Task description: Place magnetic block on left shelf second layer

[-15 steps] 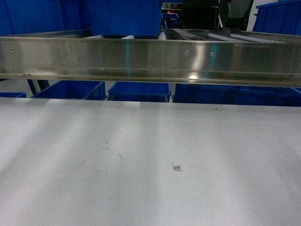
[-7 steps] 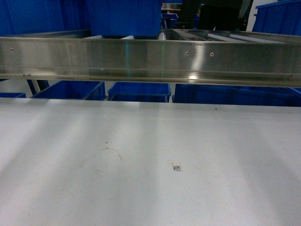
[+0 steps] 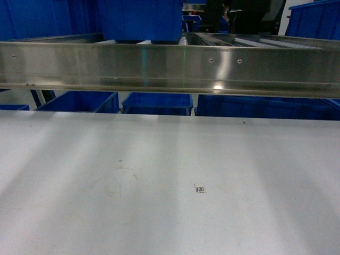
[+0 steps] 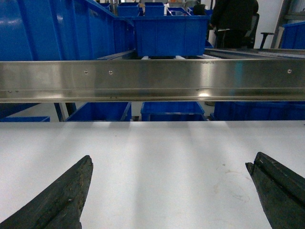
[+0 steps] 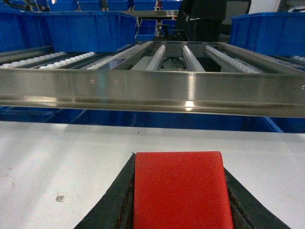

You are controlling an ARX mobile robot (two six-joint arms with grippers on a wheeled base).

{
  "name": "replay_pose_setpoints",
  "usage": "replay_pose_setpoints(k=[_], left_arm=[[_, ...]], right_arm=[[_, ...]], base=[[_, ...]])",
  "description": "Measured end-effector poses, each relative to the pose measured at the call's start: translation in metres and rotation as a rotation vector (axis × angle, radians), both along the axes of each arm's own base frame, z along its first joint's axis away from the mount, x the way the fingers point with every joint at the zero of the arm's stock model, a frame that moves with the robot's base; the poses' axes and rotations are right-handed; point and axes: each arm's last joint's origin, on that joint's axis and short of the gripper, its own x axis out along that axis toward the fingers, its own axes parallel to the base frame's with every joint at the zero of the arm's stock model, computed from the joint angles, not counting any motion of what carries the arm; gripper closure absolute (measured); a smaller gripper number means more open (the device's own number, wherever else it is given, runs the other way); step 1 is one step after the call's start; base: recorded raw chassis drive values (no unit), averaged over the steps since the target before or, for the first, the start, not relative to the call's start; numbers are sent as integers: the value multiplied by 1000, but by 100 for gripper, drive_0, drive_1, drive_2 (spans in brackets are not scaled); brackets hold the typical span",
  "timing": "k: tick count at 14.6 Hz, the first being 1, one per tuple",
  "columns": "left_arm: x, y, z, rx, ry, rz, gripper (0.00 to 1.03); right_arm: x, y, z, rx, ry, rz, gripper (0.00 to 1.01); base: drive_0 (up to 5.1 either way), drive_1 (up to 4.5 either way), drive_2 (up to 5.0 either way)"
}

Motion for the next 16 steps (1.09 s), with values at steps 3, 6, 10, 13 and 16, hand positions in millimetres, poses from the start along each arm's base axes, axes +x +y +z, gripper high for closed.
replay_pose_setpoints(k=[3, 6, 10, 13, 16], left_arm=[[0, 0, 0, 0, 0, 0, 5], [0, 0, 0, 0, 0, 0, 5], [0, 0, 0, 0, 0, 0, 5], [0, 0, 0, 0, 0, 0, 5], [0, 0, 0, 0, 0, 0, 5]], right_arm=[[-2, 3, 2, -96, -27, 13, 67], [-2, 3, 2, -111, -27, 14, 67], [-2, 3, 2, -113, -27, 9, 67], [-2, 3, 2, -113, -27, 10, 67], [-2, 3, 2, -114, -25, 10, 67]], base=[[0, 0, 0], [0, 0, 0], [0, 0, 0], [0, 0, 0], [-329, 168, 168]])
